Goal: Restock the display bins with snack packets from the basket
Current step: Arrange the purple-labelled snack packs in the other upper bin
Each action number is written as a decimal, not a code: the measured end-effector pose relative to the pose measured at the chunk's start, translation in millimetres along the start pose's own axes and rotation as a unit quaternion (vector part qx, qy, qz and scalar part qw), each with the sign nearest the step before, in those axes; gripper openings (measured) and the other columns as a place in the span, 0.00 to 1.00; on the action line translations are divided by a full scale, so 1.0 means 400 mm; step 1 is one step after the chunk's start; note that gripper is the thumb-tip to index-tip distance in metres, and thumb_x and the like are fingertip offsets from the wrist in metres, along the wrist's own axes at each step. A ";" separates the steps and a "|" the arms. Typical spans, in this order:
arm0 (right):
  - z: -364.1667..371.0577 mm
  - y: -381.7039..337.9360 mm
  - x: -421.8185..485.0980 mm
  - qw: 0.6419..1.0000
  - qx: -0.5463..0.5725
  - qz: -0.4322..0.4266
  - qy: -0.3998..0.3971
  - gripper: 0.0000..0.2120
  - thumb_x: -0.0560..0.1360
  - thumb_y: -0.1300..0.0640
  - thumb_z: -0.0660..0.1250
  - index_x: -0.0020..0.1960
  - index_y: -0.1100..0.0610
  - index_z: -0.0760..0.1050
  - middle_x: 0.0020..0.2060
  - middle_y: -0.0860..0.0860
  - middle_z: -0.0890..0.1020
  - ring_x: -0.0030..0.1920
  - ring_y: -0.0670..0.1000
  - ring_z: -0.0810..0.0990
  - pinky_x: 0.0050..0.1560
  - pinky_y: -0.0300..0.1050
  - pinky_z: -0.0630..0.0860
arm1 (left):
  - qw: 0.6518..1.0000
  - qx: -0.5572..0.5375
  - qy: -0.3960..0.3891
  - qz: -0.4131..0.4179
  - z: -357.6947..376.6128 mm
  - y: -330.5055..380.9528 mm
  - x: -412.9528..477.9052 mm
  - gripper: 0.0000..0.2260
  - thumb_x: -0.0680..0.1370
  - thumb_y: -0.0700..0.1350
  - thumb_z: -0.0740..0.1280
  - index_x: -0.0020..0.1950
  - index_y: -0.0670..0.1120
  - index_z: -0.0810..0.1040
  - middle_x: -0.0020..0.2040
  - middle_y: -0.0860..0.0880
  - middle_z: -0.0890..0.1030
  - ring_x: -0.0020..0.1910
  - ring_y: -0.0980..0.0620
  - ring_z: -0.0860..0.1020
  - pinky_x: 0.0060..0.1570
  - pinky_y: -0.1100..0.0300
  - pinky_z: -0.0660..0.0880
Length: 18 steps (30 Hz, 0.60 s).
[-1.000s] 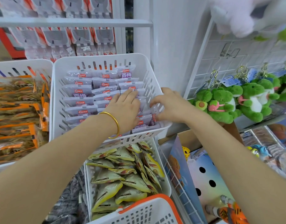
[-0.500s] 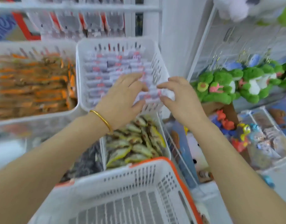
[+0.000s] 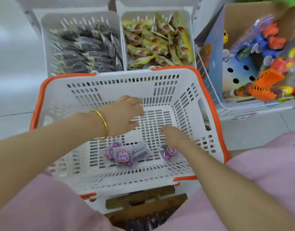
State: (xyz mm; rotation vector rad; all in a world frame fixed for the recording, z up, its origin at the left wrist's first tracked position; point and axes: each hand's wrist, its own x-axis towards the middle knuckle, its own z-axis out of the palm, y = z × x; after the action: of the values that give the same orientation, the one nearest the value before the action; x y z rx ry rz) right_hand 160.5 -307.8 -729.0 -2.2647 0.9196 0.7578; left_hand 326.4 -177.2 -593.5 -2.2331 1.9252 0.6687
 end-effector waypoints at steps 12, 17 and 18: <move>0.041 0.015 0.078 0.956 -0.246 -0.076 -0.140 0.15 0.69 0.53 0.74 0.52 0.57 0.77 0.49 0.52 0.75 0.47 0.53 0.78 0.38 0.45 0.76 | 0.999 -0.028 -0.028 -0.017 0.085 -0.042 -0.019 0.17 0.80 0.48 0.60 0.69 0.51 0.68 0.76 0.48 0.55 0.74 0.48 0.54 0.73 0.55 0.54; 0.041 -0.076 0.106 0.945 -0.194 -0.213 -0.152 0.22 0.69 0.49 0.73 0.60 0.56 0.73 0.72 0.55 0.63 0.69 0.57 0.64 0.64 0.53 0.69 | 0.998 -0.032 -0.028 -0.036 0.081 -0.052 -0.026 0.17 0.80 0.48 0.59 0.69 0.50 0.67 0.76 0.48 0.54 0.74 0.48 0.54 0.72 0.55 0.55; 0.064 -0.096 0.108 0.939 -0.196 -0.232 -0.160 0.21 0.70 0.49 0.73 0.59 0.56 0.73 0.73 0.55 0.62 0.71 0.57 0.62 0.64 0.52 0.69 | 0.998 -0.031 -0.028 -0.039 0.081 -0.051 -0.029 0.17 0.80 0.48 0.59 0.69 0.50 0.66 0.76 0.48 0.54 0.74 0.48 0.54 0.72 0.55 0.55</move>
State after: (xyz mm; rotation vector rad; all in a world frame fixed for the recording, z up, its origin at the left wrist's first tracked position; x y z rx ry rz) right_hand 207.9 -285.7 -764.3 -2.4482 0.0690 1.1118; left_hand 336.9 -151.0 -621.9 -2.2856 1.8061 0.7832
